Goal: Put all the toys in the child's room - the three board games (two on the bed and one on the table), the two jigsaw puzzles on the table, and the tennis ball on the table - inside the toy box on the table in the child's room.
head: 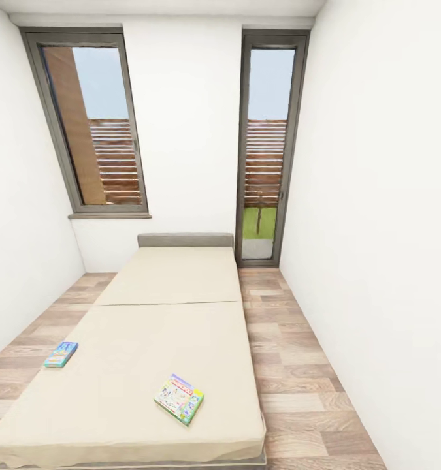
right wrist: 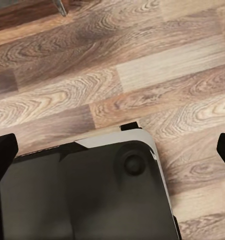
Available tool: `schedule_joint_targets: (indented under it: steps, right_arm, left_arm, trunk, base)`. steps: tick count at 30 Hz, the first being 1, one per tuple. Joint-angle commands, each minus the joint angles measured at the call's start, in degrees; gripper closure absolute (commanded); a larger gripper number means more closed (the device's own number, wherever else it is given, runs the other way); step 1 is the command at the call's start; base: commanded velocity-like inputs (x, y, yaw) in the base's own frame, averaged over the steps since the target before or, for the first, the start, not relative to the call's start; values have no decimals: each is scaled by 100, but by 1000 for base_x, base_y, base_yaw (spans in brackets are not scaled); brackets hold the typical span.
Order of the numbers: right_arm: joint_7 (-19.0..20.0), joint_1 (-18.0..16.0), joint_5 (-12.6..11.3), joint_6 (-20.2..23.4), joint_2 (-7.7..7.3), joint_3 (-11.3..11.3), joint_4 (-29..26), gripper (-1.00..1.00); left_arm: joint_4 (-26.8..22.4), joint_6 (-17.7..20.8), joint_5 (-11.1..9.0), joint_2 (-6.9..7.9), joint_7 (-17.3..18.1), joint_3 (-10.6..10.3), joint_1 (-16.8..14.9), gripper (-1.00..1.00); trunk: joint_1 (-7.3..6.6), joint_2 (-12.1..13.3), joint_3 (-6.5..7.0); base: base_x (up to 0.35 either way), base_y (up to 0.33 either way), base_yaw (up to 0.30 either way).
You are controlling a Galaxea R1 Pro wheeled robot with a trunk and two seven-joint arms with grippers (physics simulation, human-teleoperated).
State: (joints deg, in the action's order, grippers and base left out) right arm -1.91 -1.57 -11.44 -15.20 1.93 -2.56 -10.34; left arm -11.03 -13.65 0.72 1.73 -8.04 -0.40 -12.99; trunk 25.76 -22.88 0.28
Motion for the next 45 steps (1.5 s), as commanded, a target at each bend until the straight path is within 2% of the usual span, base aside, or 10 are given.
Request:
schedule_joint_targets:
  steps: [1,11,21,25,26,29,32,34,39,45]
  right_arm:
    - [-12,-2,-16,-17,10,-21,-1,-100]
    - [-346,-15,-33,58,-19,-37,-59,-100]
    - [-402,-196,-87,289,-57,-67,-248,-100]
    - [-417,-444,-93,1025,-162,-71,-609,-100]
    - [-426,-552,-94,1436,-252,-78,-782,-100]
    - [-442,-724,-98,2081,-390,-102,-1065,-100]
    - [-489,-922,-99,2671,-483,-143,-1347,-100]
    - [-622,-1216,-97,3255,-545,-242,-1624,-100]
    - [-884,-1513,-96,3634,-568,-375,-1775,-100]
    - [-991,-1582,-96,3521,-581,-463,-1821,-100]
  left_arm:
    - [6,-20,9,1,-19,-6,-2,-100]
    - [4,-13,-25,-5,-14,0,-2,-100]
    - [4,20,-63,15,-22,74,-2,-100]
    - [4,27,-69,24,-28,92,-2,-100]
    - [4,28,-71,26,-29,95,-2,-100]
    - [4,29,-71,27,-30,98,-2,-100]
    - [4,29,-72,28,-30,100,-2,-100]
    - [4,29,-72,28,-30,101,-2,-100]
    - [4,31,-72,29,-37,101,-2,-100]
    - [4,36,-72,33,-47,103,-2,-100]
  trunk:
    - [2,-4,-2]
    - [2,-4,-2]
    - [2,-4,-2]
    - [2,-4,-2]
    - [2,-4,-2]
    - [2,-4,-2]
    - [2,-4,-2]
    - [2,-4,-2]
    - [2,-4,-2]
    - [2,-4,-2]
  base:
    - [0,-58,0]
    - [0,-18,0]
    - [0,-1,0]
    - [0,0,0]
    - [0,0,0]
    - [0,0,0]
    - [0,0,0]
    - [0,0,0]
    - [0,0,0]
    - [0,0,0]
